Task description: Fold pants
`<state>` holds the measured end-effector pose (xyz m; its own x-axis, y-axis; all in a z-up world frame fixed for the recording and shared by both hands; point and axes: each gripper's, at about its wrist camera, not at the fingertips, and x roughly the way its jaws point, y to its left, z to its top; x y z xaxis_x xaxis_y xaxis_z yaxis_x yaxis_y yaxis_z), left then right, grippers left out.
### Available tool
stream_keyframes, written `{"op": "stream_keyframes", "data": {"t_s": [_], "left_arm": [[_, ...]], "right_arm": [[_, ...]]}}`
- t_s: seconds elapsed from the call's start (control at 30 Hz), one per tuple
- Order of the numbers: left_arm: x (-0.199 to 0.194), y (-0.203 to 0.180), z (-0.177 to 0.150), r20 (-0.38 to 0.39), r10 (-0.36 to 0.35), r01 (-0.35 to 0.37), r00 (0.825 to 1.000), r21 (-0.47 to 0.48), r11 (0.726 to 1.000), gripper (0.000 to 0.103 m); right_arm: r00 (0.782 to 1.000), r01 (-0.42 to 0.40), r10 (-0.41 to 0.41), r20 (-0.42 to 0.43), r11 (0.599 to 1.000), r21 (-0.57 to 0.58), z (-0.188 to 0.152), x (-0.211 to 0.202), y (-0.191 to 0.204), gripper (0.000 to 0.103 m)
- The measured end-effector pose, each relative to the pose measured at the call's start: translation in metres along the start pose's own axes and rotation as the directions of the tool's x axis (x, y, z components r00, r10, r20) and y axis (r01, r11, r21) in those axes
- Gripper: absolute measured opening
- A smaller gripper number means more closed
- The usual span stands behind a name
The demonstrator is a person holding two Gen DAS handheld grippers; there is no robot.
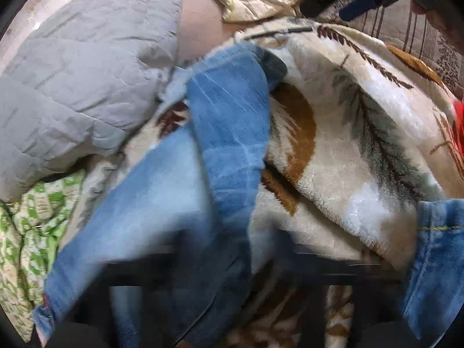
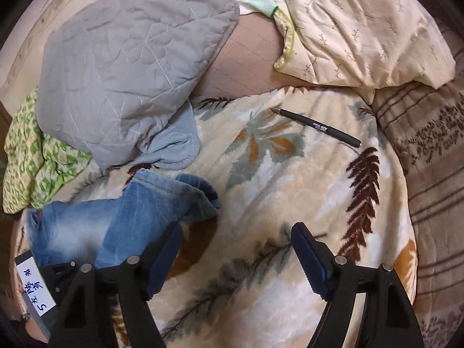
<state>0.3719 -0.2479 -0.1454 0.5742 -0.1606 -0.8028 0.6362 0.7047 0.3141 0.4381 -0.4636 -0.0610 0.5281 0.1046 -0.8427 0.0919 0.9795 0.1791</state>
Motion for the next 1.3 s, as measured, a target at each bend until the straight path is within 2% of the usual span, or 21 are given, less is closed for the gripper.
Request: {"op": "stream_keyframes", "data": {"t_s": [0.07, 0.23, 0.37, 0.53, 0.63, 0.73, 0.77, 0.83, 0.87, 0.9, 0.93, 0.97, 1.0, 1.03, 1.07, 1.1, 1.17, 1.3], "left_arm": [[-0.017, 0.006, -0.004, 0.046, -0.006, 0.007, 0.999, -0.005, 1.000, 0.103], [-0.054, 0.027, -0.025, 0.084, -0.036, 0.036, 0.996, 0.000, 0.999, 0.103], [-0.073, 0.046, -0.052, 0.079, -0.048, 0.047, 0.996, 0.013, 0.999, 0.103], [-0.075, 0.069, -0.084, 0.043, -0.039, 0.040, 0.998, -0.014, 0.999, 0.103], [-0.069, 0.076, -0.097, 0.028, -0.054, 0.055, 0.998, -0.033, 0.998, 0.103], [-0.056, 0.073, -0.104, -0.008, -0.063, 0.062, 0.998, -0.001, 0.998, 0.103], [-0.052, 0.071, -0.108, -0.018, -0.051, 0.051, 0.999, 0.014, 0.999, 0.103], [-0.038, 0.067, -0.110, -0.050, -0.007, 0.009, 0.999, 0.044, 0.999, 0.103], [-0.033, 0.067, -0.110, -0.062, 0.007, -0.004, 0.998, 0.043, 0.999, 0.100], [-0.030, 0.068, -0.110, -0.065, -0.001, 0.003, 0.998, 0.030, 1.000, 0.087], [-0.031, 0.070, -0.109, -0.057, -0.035, 0.035, 0.998, 0.004, 0.999, 0.059], [-0.032, 0.074, -0.108, -0.048, -0.066, 0.065, 0.997, -0.023, 0.998, 0.043], [-0.032, 0.075, -0.105, -0.049, -0.062, 0.061, 0.997, -0.039, 0.997, 0.021], [-0.031, 0.075, -0.103, -0.062, -0.062, 0.059, 0.996, -0.043, 0.997, 0.012], [-0.031, 0.074, -0.101, -0.070, -0.071, 0.068, 0.995, -0.040, 0.997, 0.006], [-0.033, 0.070, -0.099, -0.070, -0.051, 0.050, 0.996, -0.020, 0.999, 0.005], [-0.042, 0.066, -0.097, -0.059, -0.023, 0.023, 0.998, -0.002, 1.000, 0.005], [-0.072, 0.062, -0.098, 0.014, -0.014, 0.014, 1.000, 0.025, 1.000, 0.005]], "right_arm": [[1.000, -0.019, 0.019, -0.006, 1.000, -0.003, 0.000, -0.004, 0.010, 0.081], [1.000, -0.011, 0.010, -0.025, 0.999, -0.051, 0.004, -0.003, 0.041, 0.081], [0.996, 0.034, -0.041, -0.082, 0.995, -0.090, 0.013, 0.013, 0.080, 0.081], [0.982, 0.120, -0.139, -0.130, 0.982, -0.145, 0.022, 0.044, 0.127, 0.081], [0.962, 0.198, -0.225, -0.156, 0.965, -0.169, 0.023, 0.068, 0.152, 0.081], [0.901, 0.363, -0.407, -0.151, 0.896, -0.255, 0.016, 0.098, 0.170, 0.081], [0.891, 0.378, -0.426, -0.154, 0.887, -0.266, 0.013, 0.104, 0.170, 0.081], [0.899, 0.377, -0.418, -0.129, 0.891, -0.254, 0.007, 0.105, 0.166, 0.076], [0.906, 0.374, -0.409, -0.111, 0.895, -0.246, 0.006, 0.101, 0.162, 0.050], [0.914, 0.357, -0.390, -0.113, 0.904, -0.234, 0.006, 0.097, 0.157, 0.029], [0.923, 0.338, -0.368, -0.110, 0.914, -0.223, 0.005, 0.092, 0.153, 0.025], [0.930, 0.328, -0.355, -0.094, 0.918, -0.222, 0.005, 0.085, 0.150, 0.014], [0.938, 0.315, -0.338, -0.079, 0.925, -0.214, 0.005, 0.078, 0.148, 0.010], [0.949, 0.289, -0.307, -0.066, 0.937, -0.195, 0.006, 0.069, 0.144, 0.008], [0.959, 0.267, -0.278, -0.050, 0.949, -0.169, 0.006, 0.058, 0.141, 0.005], [0.968, 0.243, -0.249, -0.028, 0.959, -0.146, 0.006, 0.048, 0.137, 0.005], [0.980, 0.197, -0.196, 0.014, 0.975, -0.101, 0.002, 0.027, 0.128, 0.005], [0.992, 0.083, -0.084, 0.097, 0.996, 0.012, -0.019, -0.009, 0.100, 0.004]]}}
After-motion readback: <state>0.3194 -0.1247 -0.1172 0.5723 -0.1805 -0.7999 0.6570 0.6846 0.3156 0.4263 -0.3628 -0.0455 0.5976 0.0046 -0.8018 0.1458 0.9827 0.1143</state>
